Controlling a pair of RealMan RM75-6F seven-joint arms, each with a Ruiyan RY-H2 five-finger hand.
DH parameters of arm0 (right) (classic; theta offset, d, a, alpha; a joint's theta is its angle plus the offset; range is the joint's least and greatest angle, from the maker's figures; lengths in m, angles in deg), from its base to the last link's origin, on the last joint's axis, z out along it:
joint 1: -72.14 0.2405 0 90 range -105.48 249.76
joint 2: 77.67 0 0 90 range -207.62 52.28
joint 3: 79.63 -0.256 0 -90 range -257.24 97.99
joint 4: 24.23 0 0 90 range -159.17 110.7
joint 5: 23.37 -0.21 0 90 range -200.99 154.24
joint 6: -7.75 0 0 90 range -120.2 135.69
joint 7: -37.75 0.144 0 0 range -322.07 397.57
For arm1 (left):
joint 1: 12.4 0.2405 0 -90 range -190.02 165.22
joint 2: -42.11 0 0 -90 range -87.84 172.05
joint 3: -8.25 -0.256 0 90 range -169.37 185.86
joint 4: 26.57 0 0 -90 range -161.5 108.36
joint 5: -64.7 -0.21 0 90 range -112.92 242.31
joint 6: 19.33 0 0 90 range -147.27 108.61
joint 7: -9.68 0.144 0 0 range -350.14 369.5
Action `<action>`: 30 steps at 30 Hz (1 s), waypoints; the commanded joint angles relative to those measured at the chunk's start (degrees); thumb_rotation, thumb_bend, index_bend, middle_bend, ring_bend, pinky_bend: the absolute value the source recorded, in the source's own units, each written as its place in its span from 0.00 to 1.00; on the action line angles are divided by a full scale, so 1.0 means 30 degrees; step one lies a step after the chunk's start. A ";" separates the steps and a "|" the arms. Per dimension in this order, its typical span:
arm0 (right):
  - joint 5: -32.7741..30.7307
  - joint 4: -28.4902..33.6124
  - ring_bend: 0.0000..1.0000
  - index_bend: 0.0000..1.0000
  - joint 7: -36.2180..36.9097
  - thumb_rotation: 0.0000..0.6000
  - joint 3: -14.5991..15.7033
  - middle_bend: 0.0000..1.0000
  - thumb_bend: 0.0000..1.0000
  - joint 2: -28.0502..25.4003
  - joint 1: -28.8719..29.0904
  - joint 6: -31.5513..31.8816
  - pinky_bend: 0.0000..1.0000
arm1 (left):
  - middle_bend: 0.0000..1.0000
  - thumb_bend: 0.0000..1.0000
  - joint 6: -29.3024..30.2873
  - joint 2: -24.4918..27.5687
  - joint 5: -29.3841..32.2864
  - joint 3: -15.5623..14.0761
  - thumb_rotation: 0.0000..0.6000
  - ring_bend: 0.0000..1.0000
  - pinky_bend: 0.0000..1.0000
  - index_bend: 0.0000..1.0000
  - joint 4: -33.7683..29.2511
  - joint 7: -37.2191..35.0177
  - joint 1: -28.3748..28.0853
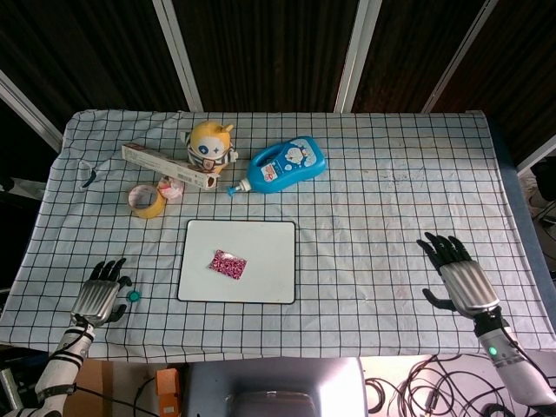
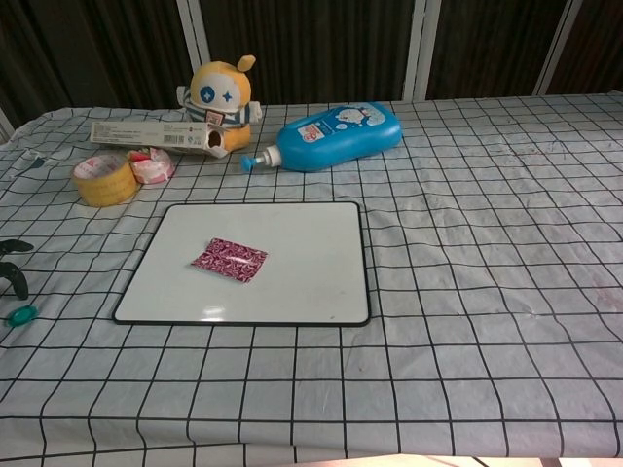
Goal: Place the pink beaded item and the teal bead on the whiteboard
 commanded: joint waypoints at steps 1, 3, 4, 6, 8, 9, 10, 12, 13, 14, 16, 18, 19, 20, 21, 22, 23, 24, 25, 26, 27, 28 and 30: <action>-0.0043 -0.0008 0.00 0.00 -0.0067 1.00 -0.0015 0.00 0.24 0.0034 0.0007 -0.0019 0.00 | 0.00 0.34 0.0063 -0.0064 -0.0218 0.0003 1.00 0.00 0.06 0.37 0.0108 -0.0174 0.0141; -0.0068 -0.0004 0.00 0.00 -0.0113 1.00 -0.0015 0.00 0.24 0.0051 0.0020 -0.0056 0.00 | 0.00 0.34 0.0194 -0.0127 -0.0448 0.0008 1.00 0.00 0.06 0.38 0.0197 -0.0295 0.0255; -0.0072 -0.0002 0.00 0.00 -0.0142 1.00 -0.0012 0.00 0.24 0.0057 0.0025 -0.0069 0.00 | 0.00 0.34 0.0250 -0.0170 -0.0528 0.0028 1.00 0.00 0.06 0.38 0.0246 -0.0350 0.0300; -0.0081 0.0005 0.00 0.00 -0.0196 1.00 -0.0005 0.00 0.24 0.0080 0.0031 -0.0090 0.00 | 0.00 0.34 0.0291 -0.0287 -0.0695 0.0068 1.00 0.00 0.06 0.39 0.0387 -0.0447 0.0361; -0.0091 0.0015 0.00 0.00 -0.0235 1.00 0.0007 0.00 0.24 0.0096 0.0043 -0.0130 0.00 | 0.00 0.34 0.0297 -0.0426 -0.0924 0.0097 1.00 0.00 0.06 0.40 0.0571 -0.0548 0.0375; -0.0102 0.0020 0.00 0.00 -0.0250 1.00 0.0012 0.00 0.24 0.0097 0.0046 -0.0149 0.00 | 0.01 0.34 0.0330 -0.0504 -0.1070 0.0105 1.00 0.00 0.06 0.41 0.0706 -0.0598 0.0376; -0.0116 0.0032 0.00 0.00 -0.0268 1.00 0.0012 0.00 0.24 0.0092 0.0050 -0.0163 0.00 | 0.02 0.34 0.0367 -0.0610 -0.1224 0.0106 1.00 0.00 0.06 0.42 0.0914 -0.0601 0.0387; -0.0131 0.0050 0.00 0.00 -0.0285 1.00 0.0010 0.00 0.24 0.0081 0.0048 -0.0166 0.00 | 0.02 0.34 0.0371 -0.0760 -0.1334 0.0136 1.00 0.00 0.06 0.42 0.1149 -0.0567 0.0408; -0.0134 0.0059 0.00 0.00 -0.0283 1.00 0.0009 0.00 0.24 0.0072 0.0049 -0.0169 0.00 | 0.02 0.34 0.0345 -0.0816 -0.1363 0.0161 1.00 0.00 0.06 0.42 0.1223 -0.0577 0.0413; -0.0130 0.0069 0.00 0.00 -0.0290 1.00 0.0018 0.00 0.24 0.0059 0.0044 -0.0170 0.00 | 0.02 0.33 0.0311 -0.0876 -0.1387 0.0204 1.00 0.00 0.06 0.42 0.1291 -0.0617 0.0423; -0.0139 0.0076 0.00 0.00 -0.0294 1.00 0.0022 0.00 0.24 0.0047 0.0047 -0.0187 0.00 | 0.02 0.33 0.0261 -0.0942 -0.1433 0.0271 1.00 0.00 0.06 0.42 0.1382 -0.0697 0.0429; -0.0143 0.0083 0.00 0.00 -0.0300 1.00 0.0024 0.00 0.24 0.0033 0.0042 -0.0183 0.00 | 0.02 0.33 0.0215 -0.0988 -0.1500 0.0320 1.00 0.00 0.06 0.43 0.1464 -0.0733 0.0440; -0.0144 0.0084 0.00 0.00 -0.0296 1.00 0.0020 0.00 0.24 0.0029 0.0037 -0.0170 0.00 | 0.02 0.33 0.0199 -0.1002 -0.1528 0.0335 1.00 0.00 0.06 0.43 0.1488 -0.0732 0.0447; -0.0142 0.0084 0.00 0.00 -0.0295 1.00 0.0017 0.00 0.24 0.0023 0.0030 -0.0152 0.00 | 0.03 0.33 0.0187 -0.1016 -0.1549 0.0351 1.00 0.00 0.06 0.44 0.1513 -0.0718 0.0456; -0.0144 0.0083 0.00 0.00 -0.0293 1.00 0.0015 0.00 0.24 0.0021 0.0027 -0.0147 0.00 | 0.03 0.33 0.0181 -0.1022 -0.1554 0.0357 1.00 0.00 0.06 0.44 0.1521 -0.0714 0.0459; -0.0146 0.0084 0.00 0.00 -0.0291 1.00 0.0014 0.00 0.24 0.0018 0.0025 -0.0144 0.00 | 0.03 0.33 0.0175 -0.1027 -0.1558 0.0363 1.00 0.00 0.06 0.45 0.1527 -0.0709 0.0461; -0.0149 0.0086 0.00 0.00 -0.0289 1.00 0.0013 0.00 0.24 0.0016 0.0021 -0.0139 0.00 | 0.03 0.33 0.0167 -0.1031 -0.1562 0.0369 1.00 0.00 0.06 0.46 0.1532 -0.0706 0.0463; -0.0151 0.0088 0.00 0.00 -0.0286 1.00 0.0009 0.00 0.24 0.0013 0.0020 -0.0133 0.00 | 0.03 0.33 0.0160 -0.1035 -0.1565 0.0374 1.00 0.00 0.06 0.47 0.1536 -0.0704 0.0466; -0.0155 0.0090 0.00 0.00 -0.0276 1.00 0.0006 0.00 0.24 0.0010 0.0015 -0.0124 0.00 | 0.04 0.33 0.0154 -0.1043 -0.1577 0.0387 1.00 0.00 0.06 0.49 0.1540 -0.0713 0.0475; -0.0156 0.0085 0.00 0.00 -0.0272 1.00 0.0011 0.00 0.24 0.0008 0.0007 -0.0118 0.00 | 0.04 0.33 0.0180 -0.1070 -0.1628 0.0419 1.00 0.00 0.06 0.50 0.1564 -0.0755 0.0494; -0.0140 0.0081 0.00 0.00 -0.0283 1.00 0.0024 0.00 0.24 0.0019 0.0006 -0.0124 0.00 | 0.05 0.33 0.0267 -0.1123 -0.1729 0.0439 1.00 0.00 0.06 0.52 0.1587 -0.0822 0.0519; -0.0138 0.0076 0.00 0.00 -0.0294 1.00 0.0025 0.00 0.24 0.0028 0.0005 -0.0121 0.00 | 0.05 0.33 0.0294 -0.1156 -0.1795 0.0449 1.00 0.00 0.06 0.53 0.1627 -0.0867 0.0534; -0.0150 0.0076 0.00 0.00 -0.0322 1.00 0.0024 0.00 0.24 0.0039 0.0010 -0.0135 0.00 | 0.05 0.33 0.0291 -0.1206 -0.1921 0.0469 1.00 0.00 0.06 0.53 0.1695 -0.0906 0.0549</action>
